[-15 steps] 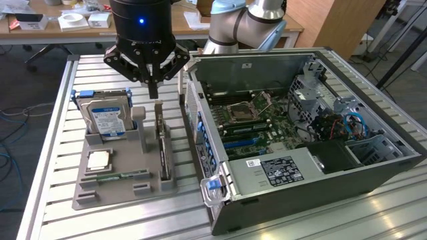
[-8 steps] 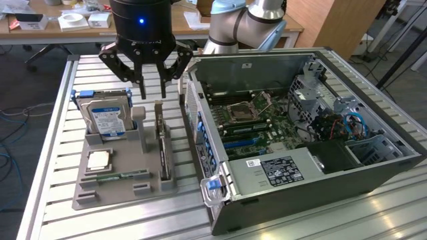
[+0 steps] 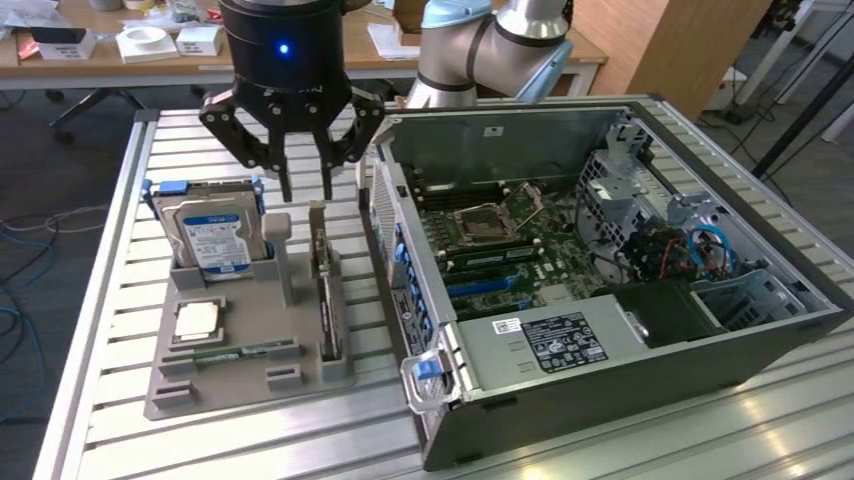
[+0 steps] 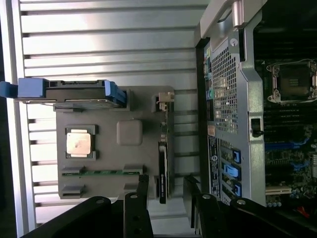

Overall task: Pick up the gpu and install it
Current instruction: 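Pick up the gpu and move the gpu toward the slot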

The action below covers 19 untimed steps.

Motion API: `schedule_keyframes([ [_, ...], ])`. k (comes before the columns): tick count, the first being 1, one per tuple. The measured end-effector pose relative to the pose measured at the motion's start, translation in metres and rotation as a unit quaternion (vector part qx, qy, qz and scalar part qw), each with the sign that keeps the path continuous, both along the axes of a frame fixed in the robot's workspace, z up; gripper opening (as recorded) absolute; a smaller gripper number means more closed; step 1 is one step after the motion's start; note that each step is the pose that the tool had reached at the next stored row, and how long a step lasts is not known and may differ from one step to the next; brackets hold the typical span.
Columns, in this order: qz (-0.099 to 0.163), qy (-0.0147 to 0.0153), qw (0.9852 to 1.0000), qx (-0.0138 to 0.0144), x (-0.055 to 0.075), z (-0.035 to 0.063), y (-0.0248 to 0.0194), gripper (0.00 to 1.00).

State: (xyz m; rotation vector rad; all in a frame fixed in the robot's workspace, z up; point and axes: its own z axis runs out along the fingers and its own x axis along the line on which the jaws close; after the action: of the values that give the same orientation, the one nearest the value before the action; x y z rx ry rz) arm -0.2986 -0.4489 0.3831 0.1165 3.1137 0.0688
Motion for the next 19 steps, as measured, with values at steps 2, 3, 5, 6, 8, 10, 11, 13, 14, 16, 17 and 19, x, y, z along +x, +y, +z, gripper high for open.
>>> schedule_keyframes([
  [2, 0.000, 0.0000, 1.0000, 0.0000, 0.000, -0.0038, 0.0000, 0.42],
  [3, 0.000, 0.0000, 1.0000, 0.0000, 0.000, -0.0056, 0.0000, 0.42],
  [5, 0.000, 0.0000, 1.0000, 0.0000, 0.000, -0.0091, 0.0000, 0.42],
  [6, 0.000, 0.0000, 1.0000, 0.0000, 0.000, -0.0110, 0.0000, 0.42],
  [8, 0.000, 0.0000, 1.0000, 0.0000, 0.000, -0.0145, 0.0000, 0.42],
  [10, 0.000, 0.0000, 1.0000, 0.0000, 0.000, -0.0182, 0.0000, 0.42],
  [11, 0.000, 0.0000, 1.0000, 0.0000, 0.000, -0.0201, 0.0000, 0.42],
  [13, 0.000, 0.0000, 1.0000, 0.0000, 0.000, -0.0237, 0.0000, 0.42],
  [14, 0.000, 0.0000, 1.0000, 0.0000, 0.000, -0.0255, 0.0000, 0.42],
  [16, 0.000, 0.0000, 1.0000, 0.0000, 0.000, -0.0292, 0.0000, 0.42],
  [17, 0.000, 0.0000, 1.0000, 0.0000, 0.000, -0.0310, 0.0000, 0.42],
  [19, 0.000, 0.0000, 1.0000, 0.0000, 0.000, -0.0346, 0.0000, 0.42],
])
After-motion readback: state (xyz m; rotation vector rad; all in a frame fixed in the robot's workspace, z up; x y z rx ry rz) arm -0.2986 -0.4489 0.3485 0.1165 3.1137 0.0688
